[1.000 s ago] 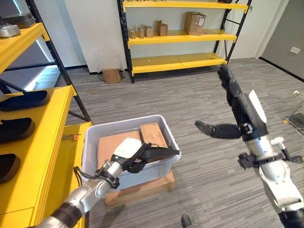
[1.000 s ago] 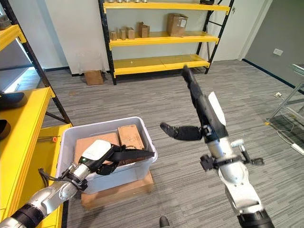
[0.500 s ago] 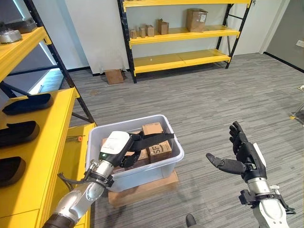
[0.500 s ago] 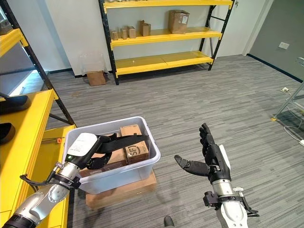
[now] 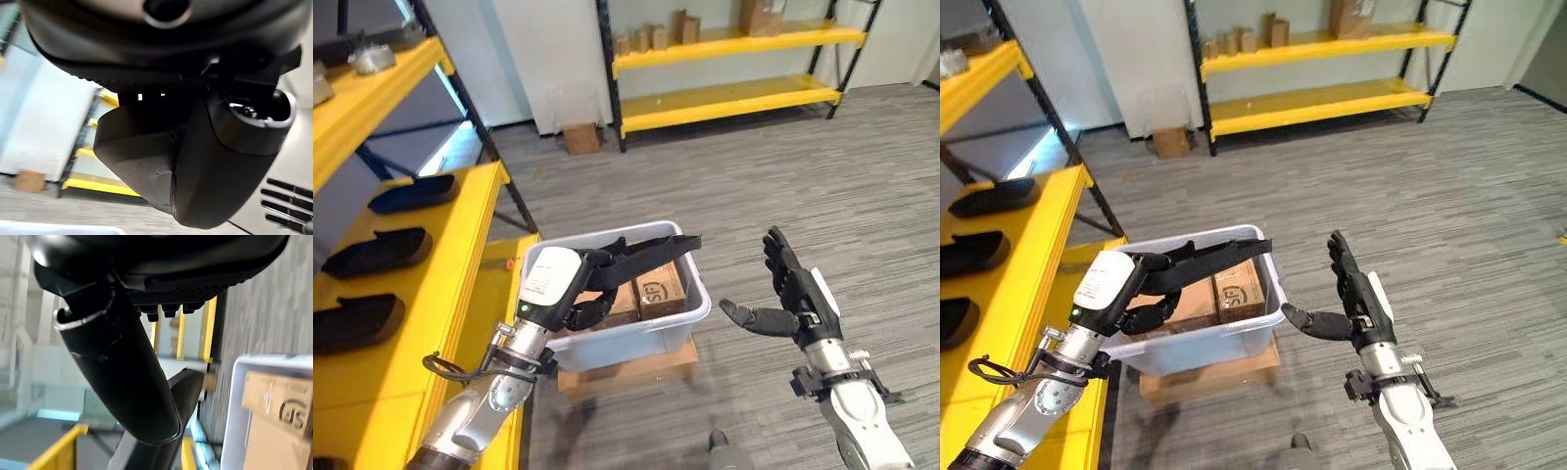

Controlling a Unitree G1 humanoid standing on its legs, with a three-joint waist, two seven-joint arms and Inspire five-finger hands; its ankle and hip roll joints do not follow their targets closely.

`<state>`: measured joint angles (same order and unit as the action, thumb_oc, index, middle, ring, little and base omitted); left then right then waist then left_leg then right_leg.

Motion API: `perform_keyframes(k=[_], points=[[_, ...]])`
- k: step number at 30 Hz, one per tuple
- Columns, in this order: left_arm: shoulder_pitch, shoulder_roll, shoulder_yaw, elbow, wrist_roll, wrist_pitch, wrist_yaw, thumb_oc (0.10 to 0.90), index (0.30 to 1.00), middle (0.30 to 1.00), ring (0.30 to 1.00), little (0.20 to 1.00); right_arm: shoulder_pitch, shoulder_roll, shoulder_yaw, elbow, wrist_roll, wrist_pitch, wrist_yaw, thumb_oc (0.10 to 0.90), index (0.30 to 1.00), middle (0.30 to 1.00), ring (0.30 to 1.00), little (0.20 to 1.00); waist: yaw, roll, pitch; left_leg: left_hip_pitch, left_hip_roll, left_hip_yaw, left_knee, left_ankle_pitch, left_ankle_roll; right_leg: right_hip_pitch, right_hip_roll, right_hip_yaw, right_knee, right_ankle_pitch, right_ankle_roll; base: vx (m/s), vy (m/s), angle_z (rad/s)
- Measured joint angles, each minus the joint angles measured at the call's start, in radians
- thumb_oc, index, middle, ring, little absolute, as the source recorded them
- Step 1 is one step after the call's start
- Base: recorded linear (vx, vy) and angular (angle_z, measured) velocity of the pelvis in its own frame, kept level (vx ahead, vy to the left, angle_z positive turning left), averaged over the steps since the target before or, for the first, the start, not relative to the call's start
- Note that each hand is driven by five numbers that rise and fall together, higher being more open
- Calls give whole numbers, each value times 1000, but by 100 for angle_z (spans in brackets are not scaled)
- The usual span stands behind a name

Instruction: Move parts from the plastic box to the shelf.

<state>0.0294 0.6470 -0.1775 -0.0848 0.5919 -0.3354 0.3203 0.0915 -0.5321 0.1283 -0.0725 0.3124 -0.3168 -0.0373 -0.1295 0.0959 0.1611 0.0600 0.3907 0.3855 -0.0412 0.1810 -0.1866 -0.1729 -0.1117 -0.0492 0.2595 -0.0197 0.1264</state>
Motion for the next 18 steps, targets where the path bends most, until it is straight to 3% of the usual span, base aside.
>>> perform_keyframes(k=[1, 2, 3, 4, 5, 6, 7, 8, 12, 14, 18], points=[[-10, -2, 1, 5, 0, 2, 0, 400, 300, 300, 300, 300, -64, -15, 11, 1, -10, 0, -14, 900, 1000, 1000, 1000, 1000, 33, -8, 40, -41, -4, -38, 3, 81, 43, -41, -5, -21, 79, -32, -19, -361, -389, 93], [-17, 7, -1, 6, -1, 5, -1, 400, 300, 300, 300, 300, -92, -15, 20, 0, -29, -1, -26, 900, 1000, 1000, 1000, 1000, 42, -30, 46, -87, -32, -41, -44, 221, 69, -87, -17, -29, 128, -67, -58, -315, -417, 140], [-48, 20, -3, 6, -6, 8, 0, 400, 300, 300, 300, 300, -127, -7, 20, 6, -39, 0, -34, 900, 1000, 1000, 1000, 1000, 64, -78, 78, -148, -69, -51, -10, 263, 110, -122, -79, -71, 155, -71, -110, -170, -318, 132], [-51, 16, -20, 13, -19, 13, -4, 400, 300, 300, 300, 300, -135, 16, 8, 4, -38, 2, -29, 900, 1000, 1000, 1000, 1000, 60, -87, 85, -187, -59, 0, 227, 71, 96, -94, -104, -121, 114, -49, -121, -47, -168, 134], [-50, 20, -31, 14, -19, 12, -11, 400, 300, 300, 300, 300, -114, 18, 9, 1, -38, 2, -31, 900, 1000, 1000, 1000, 1000, 39, -93, 87, -176, -63, 30, 358, -39, 91, -58, -121, -155, 81, -44, -122, 21, -82, 103], [-52, 21, -33, 13, -19, 7, -14, 400, 300, 300, 300, 300, -98, 15, 4, -7, -38, 2, -31, 900, 1000, 1000, 1000, 1000, 22, -91, 85, -165, -65, 55, 426, -104, 64, -33, -128, -188, 54, -41, -127, 57, -26, 126], [-55, 27, -31, -7, -20, 0, -16, 400, 300, 300, 300, 300, -54, 15, -16, -26, -38, -1, -31, 900, 1000, 1000, 1000, 1000, -6, -89, 82, -124, -79, 84, 490, -195, 60, 0, -134, -224, 8, -28, -128, 26, -11, 111], [-70, 34, -31, -28, -31, -5, -11, 400, 300, 300, 300, 300, -18, 17, -40, -38, -38, -5, -35, 900, 1000, 1000, 1000, 1000, -19, -78, 78, -55, -116, 108, 403, -213, 46, 10, -124, -237, -24, -13, -99, -23, -2, 110], [-168, 38, -39, -32, -35, -12, -2, 400, 300, 300, 300, 300, 37, 35, -71, -35, -37, -6, -36, 900, 1000, 1000, 1000, 1000, -59, -48, 85, -30, -139, 118, 256, -229, 52, 69, -121, -335, -82, 53, -66, -115, 136, 63], [-218, 27, -70, -41, -35, -16, 0, 400, 300, 300, 300, 300, 78, 53, -100, -30, -37, -7, -43, 900, 1000, 1000, 1000, 1000, -113, -28, 75, -14, -155, 140, 155, -220, 92, 94, -150, -425, -83, 45, -55, -49, 241, 117], [-222, 2, -100, -53, -34, -31, 7, 400, 300, 300, 300, 300, 139, 67, -136, -29, -37, -9, -60, 900, 1000, 1000, 1000, 1000, -115, -7, 56, 0, -197, 148, 105, -196, 80, 122, -188, -452, -88, 64, -35, 20, 186, 42]])
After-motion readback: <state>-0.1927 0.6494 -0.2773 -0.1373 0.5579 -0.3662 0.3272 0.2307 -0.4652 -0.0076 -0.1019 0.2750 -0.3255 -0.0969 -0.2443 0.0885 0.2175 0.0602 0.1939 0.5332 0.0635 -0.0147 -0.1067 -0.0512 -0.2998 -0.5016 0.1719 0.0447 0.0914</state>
